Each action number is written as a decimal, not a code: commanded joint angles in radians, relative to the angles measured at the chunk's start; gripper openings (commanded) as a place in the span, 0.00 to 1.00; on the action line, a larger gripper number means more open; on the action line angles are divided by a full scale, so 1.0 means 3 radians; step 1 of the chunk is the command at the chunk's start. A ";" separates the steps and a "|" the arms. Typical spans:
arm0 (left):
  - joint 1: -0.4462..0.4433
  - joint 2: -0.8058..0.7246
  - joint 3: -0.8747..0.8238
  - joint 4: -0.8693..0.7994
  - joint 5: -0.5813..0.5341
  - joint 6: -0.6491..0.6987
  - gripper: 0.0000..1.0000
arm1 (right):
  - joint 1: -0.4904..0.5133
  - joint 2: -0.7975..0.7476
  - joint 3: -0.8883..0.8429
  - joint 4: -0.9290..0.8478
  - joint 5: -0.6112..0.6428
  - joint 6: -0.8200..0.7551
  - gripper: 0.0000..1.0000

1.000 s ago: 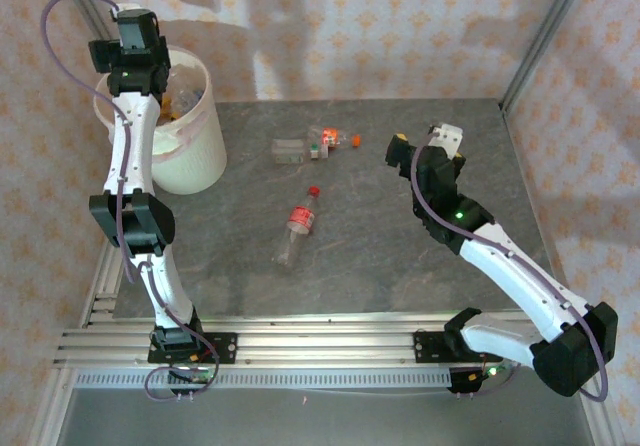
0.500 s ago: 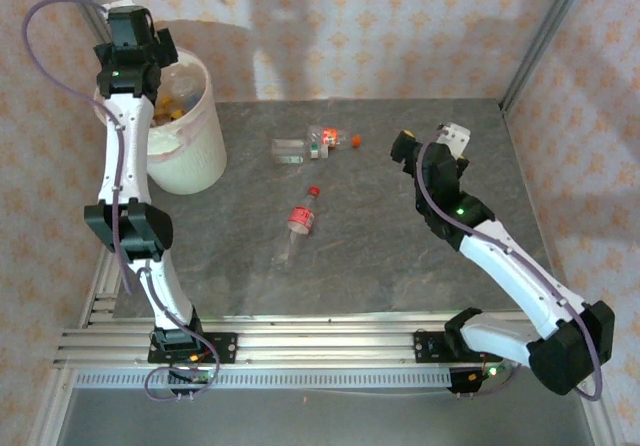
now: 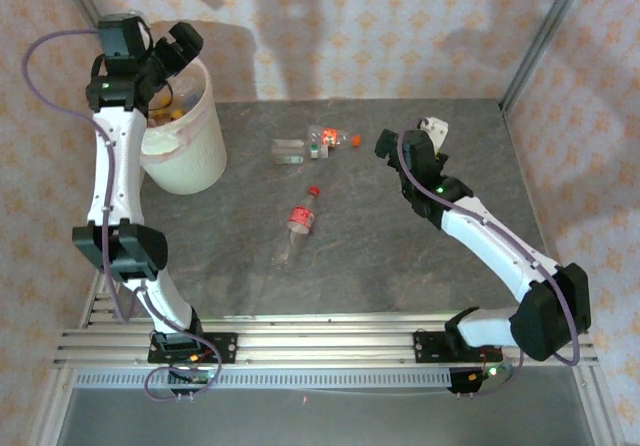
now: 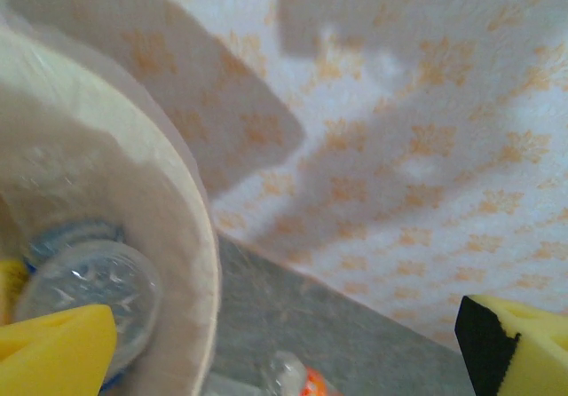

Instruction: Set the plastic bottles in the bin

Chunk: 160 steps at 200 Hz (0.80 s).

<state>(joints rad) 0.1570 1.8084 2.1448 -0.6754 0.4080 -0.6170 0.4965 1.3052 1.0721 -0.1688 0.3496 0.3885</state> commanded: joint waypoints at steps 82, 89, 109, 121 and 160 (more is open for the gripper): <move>-0.0017 0.0236 -0.0316 -0.0218 0.0297 -0.0392 1.00 | -0.0013 -0.0209 -0.0127 -0.0090 0.0116 -0.0022 0.99; -0.0021 0.0236 -0.0348 -0.0218 0.0306 -0.0392 1.00 | -0.0013 -0.0203 -0.0123 -0.0083 0.0111 -0.0020 0.99; -0.0017 0.0250 -0.0382 -0.0230 0.0332 -0.0383 1.00 | -0.0014 -0.0181 -0.0103 -0.0096 0.0074 -0.0018 0.99; -0.0021 0.0262 -0.0324 -0.0284 0.0350 -0.0360 1.00 | -0.0010 -0.0175 -0.0097 -0.0097 0.0068 -0.0024 0.99; -0.0019 0.0225 0.0093 -0.0404 0.0451 -0.0316 1.00 | -0.0012 -0.0158 -0.0097 -0.0110 0.0052 -0.0026 0.99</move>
<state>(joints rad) 0.1570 1.8751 2.1010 -0.7319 0.5098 -0.7284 0.4965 1.2648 1.0500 -0.1806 0.3508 0.3923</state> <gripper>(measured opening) 0.998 0.993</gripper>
